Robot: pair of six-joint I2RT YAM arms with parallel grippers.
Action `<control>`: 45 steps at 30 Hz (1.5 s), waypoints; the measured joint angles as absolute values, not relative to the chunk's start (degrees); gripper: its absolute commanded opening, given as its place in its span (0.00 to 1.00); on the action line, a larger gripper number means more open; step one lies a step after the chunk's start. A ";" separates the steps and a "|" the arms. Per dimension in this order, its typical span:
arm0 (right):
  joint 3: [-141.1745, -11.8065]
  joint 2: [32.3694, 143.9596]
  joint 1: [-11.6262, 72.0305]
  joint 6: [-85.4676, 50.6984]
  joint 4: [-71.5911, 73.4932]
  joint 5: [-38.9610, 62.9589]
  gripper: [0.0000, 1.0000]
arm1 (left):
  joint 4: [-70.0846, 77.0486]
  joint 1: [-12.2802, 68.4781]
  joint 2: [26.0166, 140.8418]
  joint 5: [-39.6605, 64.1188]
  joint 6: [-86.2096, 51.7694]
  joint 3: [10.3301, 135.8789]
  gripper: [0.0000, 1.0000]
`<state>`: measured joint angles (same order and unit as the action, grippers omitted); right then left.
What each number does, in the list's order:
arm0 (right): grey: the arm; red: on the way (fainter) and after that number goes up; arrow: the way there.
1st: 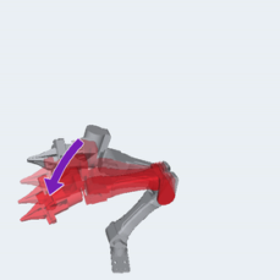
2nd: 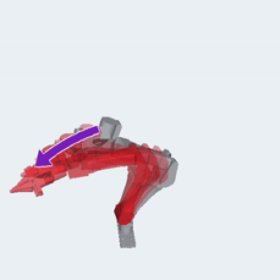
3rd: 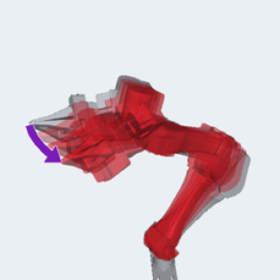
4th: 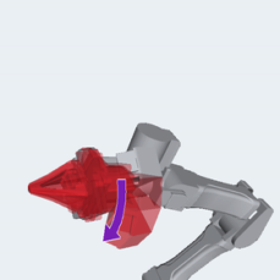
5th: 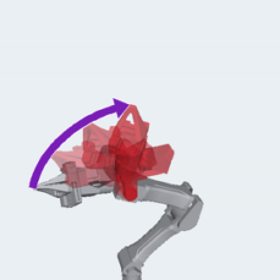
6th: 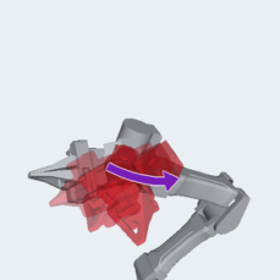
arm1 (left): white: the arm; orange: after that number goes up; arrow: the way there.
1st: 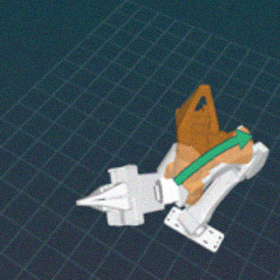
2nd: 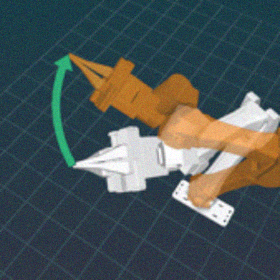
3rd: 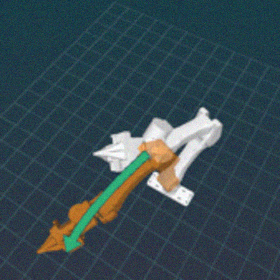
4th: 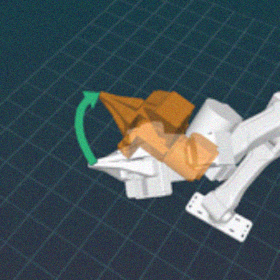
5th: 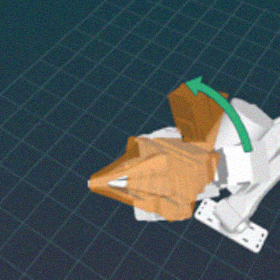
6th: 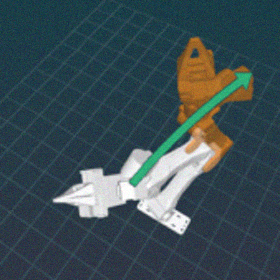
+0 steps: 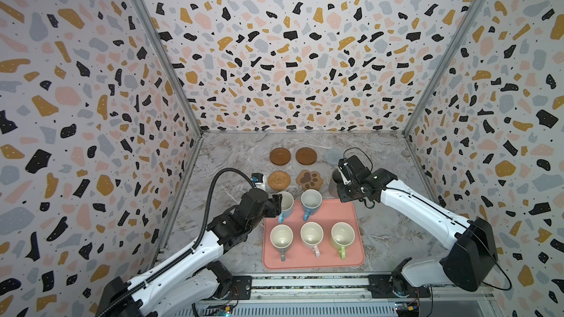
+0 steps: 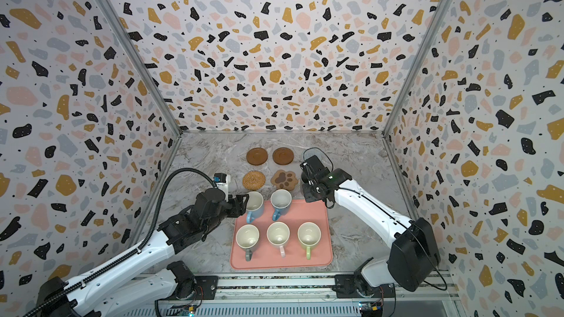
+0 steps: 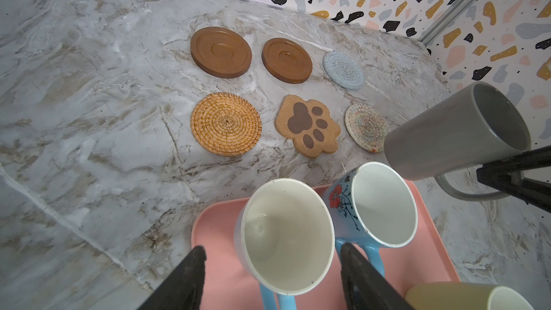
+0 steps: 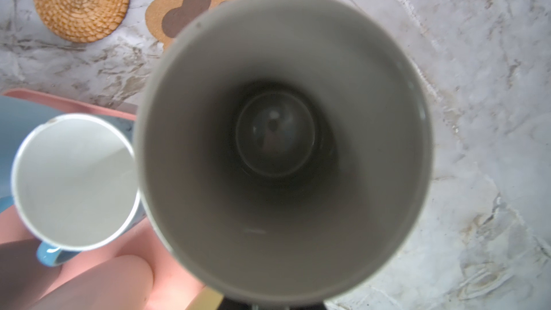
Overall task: Place cups on coasters
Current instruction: Pick up the cup from the tray, then place the cup on the coaster.
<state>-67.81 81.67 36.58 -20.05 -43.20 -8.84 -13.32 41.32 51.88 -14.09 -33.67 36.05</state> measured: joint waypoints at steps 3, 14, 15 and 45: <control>-69.97 83.94 35.70 -18.35 -43.00 -8.84 0.10 | -13.43 41.32 51.88 -14.15 -33.67 36.05 0.72; -77.43 91.29 29.91 -12.45 -40.77 -8.19 0.09 | -13.91 41.32 51.31 -14.35 -33.67 36.05 0.73; -78.24 92.20 29.23 -12.05 -40.45 -8.12 0.09 | -13.93 41.32 51.16 -14.39 -33.69 36.05 0.73; -106.32 121.40 19.09 -6.33 -36.93 -4.99 0.07 | -14.98 41.32 48.38 -14.85 -34.17 35.90 0.73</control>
<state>-106.32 121.40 19.09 -6.33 -36.93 -4.99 -14.98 41.32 48.38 -14.85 -34.17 35.90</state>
